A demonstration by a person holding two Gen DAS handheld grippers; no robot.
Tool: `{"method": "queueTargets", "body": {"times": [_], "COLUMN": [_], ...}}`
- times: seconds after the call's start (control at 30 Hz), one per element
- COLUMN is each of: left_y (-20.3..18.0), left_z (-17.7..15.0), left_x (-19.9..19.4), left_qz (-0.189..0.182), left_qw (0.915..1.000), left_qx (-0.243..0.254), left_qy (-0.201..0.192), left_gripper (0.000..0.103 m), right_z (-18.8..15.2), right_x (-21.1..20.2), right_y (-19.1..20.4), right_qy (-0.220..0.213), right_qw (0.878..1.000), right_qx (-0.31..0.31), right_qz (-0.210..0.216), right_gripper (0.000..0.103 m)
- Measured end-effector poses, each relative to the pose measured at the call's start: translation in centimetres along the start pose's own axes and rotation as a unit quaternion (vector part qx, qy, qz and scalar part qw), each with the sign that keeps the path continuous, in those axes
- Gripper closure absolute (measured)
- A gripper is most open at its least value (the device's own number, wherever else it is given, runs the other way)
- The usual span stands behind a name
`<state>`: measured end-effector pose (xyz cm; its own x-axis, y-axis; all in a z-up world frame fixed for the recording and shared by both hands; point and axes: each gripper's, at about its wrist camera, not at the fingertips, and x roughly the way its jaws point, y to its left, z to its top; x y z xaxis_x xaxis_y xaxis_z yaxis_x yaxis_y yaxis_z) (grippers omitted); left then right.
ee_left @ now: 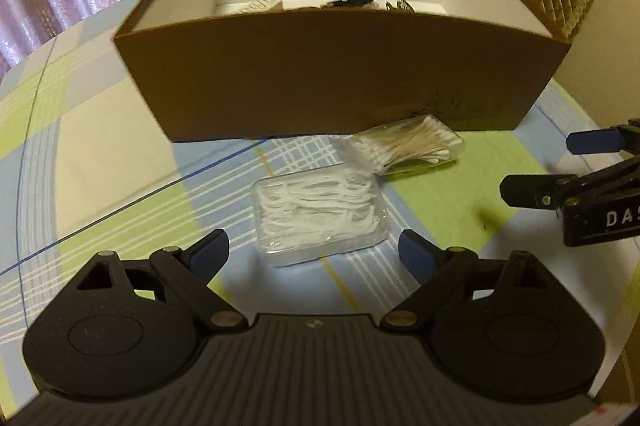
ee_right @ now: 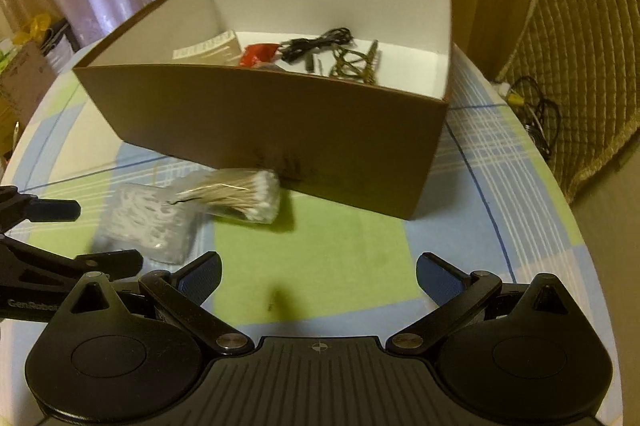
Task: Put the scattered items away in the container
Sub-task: 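Grasp the clear floss-pick box with the left tool while the right tool grasps the cotton-swab bag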
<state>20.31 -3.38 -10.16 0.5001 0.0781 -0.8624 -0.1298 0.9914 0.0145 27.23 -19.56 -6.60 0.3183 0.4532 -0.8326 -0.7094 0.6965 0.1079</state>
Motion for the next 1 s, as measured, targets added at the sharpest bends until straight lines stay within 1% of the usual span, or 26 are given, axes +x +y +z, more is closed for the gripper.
{"method": "queueTargets", "body": {"times": [0.27, 0.37, 0.47, 0.57, 0.63, 0.77, 1.0], "left_y": [-0.5, -0.6, -0.4, 0.2, 0.6, 2.2, 6.5], "left_z": [0.6, 0.8, 0.9, 0.8, 0.5, -0.2, -1.0], "left_x": [2.8, 3.4, 3.5, 3.5, 3.4, 3.1, 2.4], "left_qz": [0.001, 0.007, 0.007, 0.0, 0.003, 0.014, 0.05], "left_qw": [0.9999, 0.9999, 1.0, 1.0, 1.0, 0.9999, 0.9981], "left_qx": [-0.005, -0.002, 0.001, 0.002, 0.005, -0.005, -0.036], "left_qy": [0.012, 0.008, 0.0, -0.005, -0.007, -0.006, -0.005], "left_gripper": [0.013, 0.013, 0.02, 0.02, 0.02, 0.02, 0.02], "right_z": [-0.3, -0.4, -0.4, -0.3, -0.1, 0.3, 1.0], "right_x": [0.3, 0.3, 0.3, 0.4, 0.5, 0.8, 2.3], "right_y": [-1.4, -1.6, -1.6, -1.3, -0.9, 0.1, 2.8], "right_qy": [0.005, 0.007, 0.007, 0.006, 0.005, 0.001, -0.006], "right_qw": [1.0, 1.0, 1.0, 1.0, 1.0, 1.0, 0.999], "right_qx": [0.021, 0.027, 0.028, 0.026, 0.022, 0.012, -0.005], "right_qz": [-0.009, -0.012, -0.012, -0.01, -0.006, 0.003, 0.031], "right_gripper": [0.002, 0.002, 0.002, 0.002, 0.002, 0.002, 0.002]}}
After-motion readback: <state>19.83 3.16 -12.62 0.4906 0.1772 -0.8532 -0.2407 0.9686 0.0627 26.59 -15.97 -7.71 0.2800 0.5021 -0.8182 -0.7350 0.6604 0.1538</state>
